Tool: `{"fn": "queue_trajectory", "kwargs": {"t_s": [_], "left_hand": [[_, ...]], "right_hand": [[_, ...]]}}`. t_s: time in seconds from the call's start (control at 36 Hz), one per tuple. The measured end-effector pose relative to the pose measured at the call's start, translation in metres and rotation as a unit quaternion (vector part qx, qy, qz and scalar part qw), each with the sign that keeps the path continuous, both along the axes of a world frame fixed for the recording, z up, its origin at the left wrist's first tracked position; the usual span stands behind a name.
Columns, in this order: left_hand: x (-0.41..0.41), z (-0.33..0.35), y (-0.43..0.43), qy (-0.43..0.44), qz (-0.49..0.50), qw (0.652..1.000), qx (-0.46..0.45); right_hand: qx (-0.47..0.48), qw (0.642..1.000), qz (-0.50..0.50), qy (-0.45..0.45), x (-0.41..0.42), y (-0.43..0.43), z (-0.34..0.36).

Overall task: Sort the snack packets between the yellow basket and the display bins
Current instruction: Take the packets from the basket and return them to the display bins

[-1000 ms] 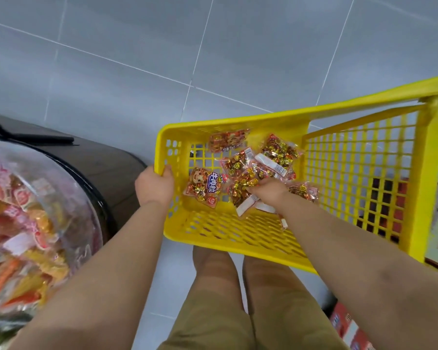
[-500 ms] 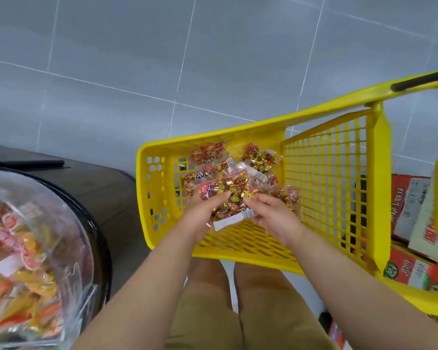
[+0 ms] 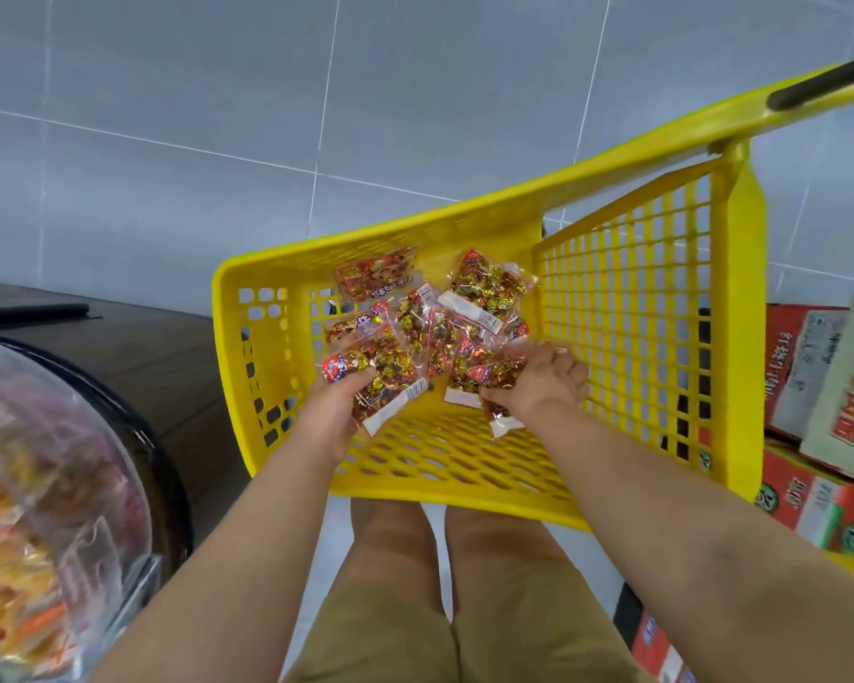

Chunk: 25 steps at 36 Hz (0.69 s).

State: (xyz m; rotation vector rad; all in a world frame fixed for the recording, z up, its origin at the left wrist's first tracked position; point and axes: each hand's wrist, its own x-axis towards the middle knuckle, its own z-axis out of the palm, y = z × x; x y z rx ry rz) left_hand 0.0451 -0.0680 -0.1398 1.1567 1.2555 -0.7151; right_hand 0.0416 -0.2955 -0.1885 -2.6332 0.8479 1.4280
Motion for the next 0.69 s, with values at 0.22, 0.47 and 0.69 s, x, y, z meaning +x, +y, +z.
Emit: {"fn": "queue_trajectory", "kwargs": {"t_s": [0.22,0.47,0.69], "left_hand": [[-0.005,0.000,0.001,-0.001,0.019,1.000,0.008],[-0.003,0.005,0.005,-0.007,0.012,1.000,0.005],[-0.001,0.014,0.009,0.012,0.024,0.998,-0.048]], "right_hand": [[0.022,1.000,-0.017,-0.006,0.008,-0.010,0.004],[0.114,0.992,-0.051,0.005,0.016,0.001,0.012],[0.265,0.917,-0.193,-0.225,0.024,0.008,0.059]]}}
